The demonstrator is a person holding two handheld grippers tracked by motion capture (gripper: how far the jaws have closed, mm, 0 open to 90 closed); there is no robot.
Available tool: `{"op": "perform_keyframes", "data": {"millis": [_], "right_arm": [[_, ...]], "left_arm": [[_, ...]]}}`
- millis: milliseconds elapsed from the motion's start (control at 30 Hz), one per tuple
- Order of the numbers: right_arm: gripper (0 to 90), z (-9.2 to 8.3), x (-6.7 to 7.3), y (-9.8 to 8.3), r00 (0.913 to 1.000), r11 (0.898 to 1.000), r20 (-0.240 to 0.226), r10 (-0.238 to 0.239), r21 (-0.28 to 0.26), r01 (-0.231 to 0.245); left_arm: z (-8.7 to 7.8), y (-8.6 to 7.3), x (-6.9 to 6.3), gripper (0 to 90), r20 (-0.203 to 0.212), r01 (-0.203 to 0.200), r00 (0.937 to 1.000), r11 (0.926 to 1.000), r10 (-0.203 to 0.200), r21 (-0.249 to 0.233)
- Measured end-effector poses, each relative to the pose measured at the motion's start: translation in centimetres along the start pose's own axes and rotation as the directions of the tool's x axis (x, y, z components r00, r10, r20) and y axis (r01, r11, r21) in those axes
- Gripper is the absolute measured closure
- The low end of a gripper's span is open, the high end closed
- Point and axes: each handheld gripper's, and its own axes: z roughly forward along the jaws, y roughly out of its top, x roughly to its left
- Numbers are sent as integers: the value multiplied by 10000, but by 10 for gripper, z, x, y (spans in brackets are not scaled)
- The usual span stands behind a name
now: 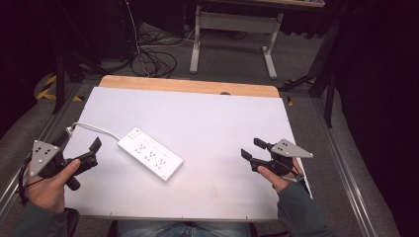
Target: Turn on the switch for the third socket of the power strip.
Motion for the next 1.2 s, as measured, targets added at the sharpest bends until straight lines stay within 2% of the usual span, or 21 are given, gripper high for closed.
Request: {"op": "perform_keyframes", "data": {"millis": [167, 400, 433, 467, 633, 833, 1000, 1200], "right_arm": [[474, 0, 0, 0, 9999, 10000, -81, -77, 40, 77], [675, -1, 1, 1, 9994, 9997, -262, -242, 27, 243], [675, -1, 1, 1, 9994, 9997, -262, -242, 27, 243], [746, -2, 1, 2, 9990, 9995, -321, -303, -47, 301], [849, -1, 2, 2, 9976, 9991, -544, -419, -33, 417], [900, 1, 5, 3, 9959, 9984, -697, -568, 3, 570], [900, 4, 6, 3, 9941, 9972, -809, -721, 140, 735], [900, 7, 8, 3, 9935, 9973, -909, -684, 190, 704]], "left_arm": [[0, 0, 0, 18, 2, -11, 10000, 10000, 11, 1], [0, 0, 0, 18, 8, -4, 10000, 10000, 4, 4], [0, 0, 0, 18, 8, -4, 10000, 10000, 4, 4], [0, 0, 0, 18, 8, 0, 10000, 10000, 0, 3], [0, 0, 0, 18, 28, -9, 10000, 10000, 9, -9], [1, 0, 0, 18, 18, -8, 10000, 10000, 8, 13], [0, 0, 0, 18, 34, -17, 10000, 10000, 17, 32], [-1, -1, 0, 18, 27, -23, 10000, 10000, 23, 37]]}}
